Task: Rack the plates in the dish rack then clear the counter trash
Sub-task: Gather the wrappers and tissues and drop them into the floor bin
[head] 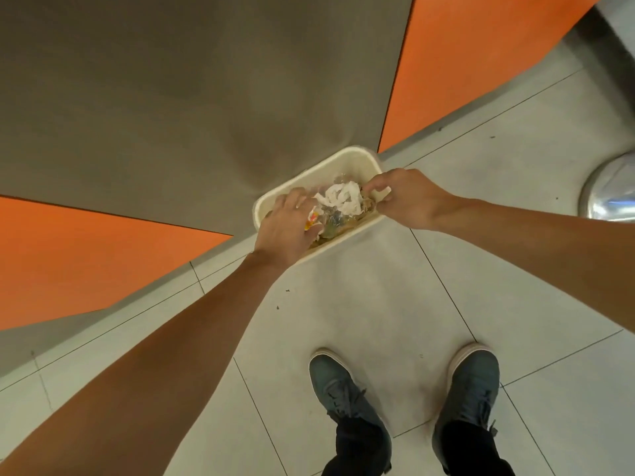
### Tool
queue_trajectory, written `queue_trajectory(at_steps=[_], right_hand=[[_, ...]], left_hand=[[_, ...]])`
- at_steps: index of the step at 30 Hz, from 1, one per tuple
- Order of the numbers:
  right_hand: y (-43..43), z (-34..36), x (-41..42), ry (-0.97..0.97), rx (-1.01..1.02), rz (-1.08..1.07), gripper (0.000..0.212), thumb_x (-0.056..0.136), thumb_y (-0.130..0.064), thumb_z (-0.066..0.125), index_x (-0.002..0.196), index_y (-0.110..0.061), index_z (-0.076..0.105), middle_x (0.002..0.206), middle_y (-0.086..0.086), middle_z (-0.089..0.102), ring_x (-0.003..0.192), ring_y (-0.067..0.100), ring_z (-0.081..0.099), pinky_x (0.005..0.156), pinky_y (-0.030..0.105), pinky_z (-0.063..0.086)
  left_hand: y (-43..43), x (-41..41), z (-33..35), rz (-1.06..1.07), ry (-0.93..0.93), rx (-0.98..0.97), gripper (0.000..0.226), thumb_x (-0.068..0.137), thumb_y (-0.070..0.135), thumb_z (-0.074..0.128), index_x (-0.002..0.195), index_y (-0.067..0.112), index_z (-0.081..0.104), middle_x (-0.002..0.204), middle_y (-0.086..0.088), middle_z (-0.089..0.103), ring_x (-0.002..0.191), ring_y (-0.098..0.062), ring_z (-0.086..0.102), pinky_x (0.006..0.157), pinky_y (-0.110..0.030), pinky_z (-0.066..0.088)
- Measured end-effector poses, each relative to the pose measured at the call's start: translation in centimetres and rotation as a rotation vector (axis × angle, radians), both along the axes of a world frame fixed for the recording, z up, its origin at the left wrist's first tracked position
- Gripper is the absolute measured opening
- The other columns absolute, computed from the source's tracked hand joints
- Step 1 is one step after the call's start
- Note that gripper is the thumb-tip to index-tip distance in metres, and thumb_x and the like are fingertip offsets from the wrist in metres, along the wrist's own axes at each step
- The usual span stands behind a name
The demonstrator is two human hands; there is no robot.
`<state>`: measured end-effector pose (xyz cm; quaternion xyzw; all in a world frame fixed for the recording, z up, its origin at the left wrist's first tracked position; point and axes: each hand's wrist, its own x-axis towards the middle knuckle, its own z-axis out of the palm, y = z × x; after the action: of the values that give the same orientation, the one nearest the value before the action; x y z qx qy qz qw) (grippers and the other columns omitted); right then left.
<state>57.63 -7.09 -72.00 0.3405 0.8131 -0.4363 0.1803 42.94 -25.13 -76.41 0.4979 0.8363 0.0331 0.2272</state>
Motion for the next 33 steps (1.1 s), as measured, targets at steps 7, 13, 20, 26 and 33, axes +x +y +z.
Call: queue_trajectory(at_steps=[7, 13, 20, 26, 33], right_hand=[[-0.9, 2.5, 1.6, 0.04, -0.016, -0.012, 0.042, 0.091, -0.005, 0.052, 0.13, -0.018, 0.061, 0.134, 0.011, 0.053, 0.106, 0.026, 0.061, 0.077, 0.026, 0.046], [-2.1, 7.1, 4.5, 0.109, -0.035, 0.008, 0.025, 0.092, -0.008, 0.057, 0.113, -0.013, 0.068, 0.12, 0.006, 0.062, 0.099, 0.017, 0.058, 0.083, 0.02, 0.04], [-1.3, 18.7, 7.8, 0.24, -0.011, -0.025, 0.017, 0.089, -0.001, 0.058, 0.085, -0.012, 0.07, 0.093, 0.003, 0.065, 0.085, 0.016, 0.061, 0.063, 0.003, 0.036], [-0.4, 29.6, 11.4, 0.222, -0.027, -0.04, 0.02, 0.087, -0.002, 0.06, 0.083, -0.019, 0.068, 0.085, -0.004, 0.065, 0.08, 0.01, 0.061, 0.071, 0.011, 0.043], [1.5, 42.7, 14.1, 0.259, -0.064, -0.152, 0.023, 0.089, -0.003, 0.054, 0.082, -0.019, 0.067, 0.066, 0.001, 0.064, 0.055, 0.008, 0.054, 0.057, 0.02, 0.045]], left_hand=[[-0.2, 2.4, 2.5, 0.108, -0.234, 0.082, 0.035, 0.1, 0.023, 0.05, 0.134, 0.018, 0.054, 0.136, -0.003, 0.055, 0.125, -0.024, 0.049, 0.095, -0.038, 0.047], [0.1, 4.7, 9.5, 0.198, -0.338, 0.271, 0.018, 0.096, 0.016, 0.056, 0.111, 0.015, 0.068, 0.102, 0.002, 0.068, 0.095, -0.012, 0.059, 0.076, -0.024, 0.044], [2.5, 8.0, 21.5, 0.22, -0.348, 0.342, 0.012, 0.089, 0.011, 0.064, 0.091, 0.019, 0.072, 0.078, 0.012, 0.068, 0.07, -0.002, 0.059, 0.065, -0.011, 0.041], [4.7, 12.7, 32.9, 0.326, -0.38, 0.371, 0.011, 0.087, 0.013, 0.067, 0.083, 0.023, 0.071, 0.052, 0.015, 0.048, 0.053, -0.005, 0.046, 0.06, -0.022, 0.037], [7.5, 17.4, 47.1, 0.439, -0.435, 0.408, 0.011, 0.093, 0.019, 0.062, 0.088, 0.025, 0.07, 0.059, 0.005, 0.06, 0.049, -0.007, 0.052, 0.054, -0.024, 0.044]])
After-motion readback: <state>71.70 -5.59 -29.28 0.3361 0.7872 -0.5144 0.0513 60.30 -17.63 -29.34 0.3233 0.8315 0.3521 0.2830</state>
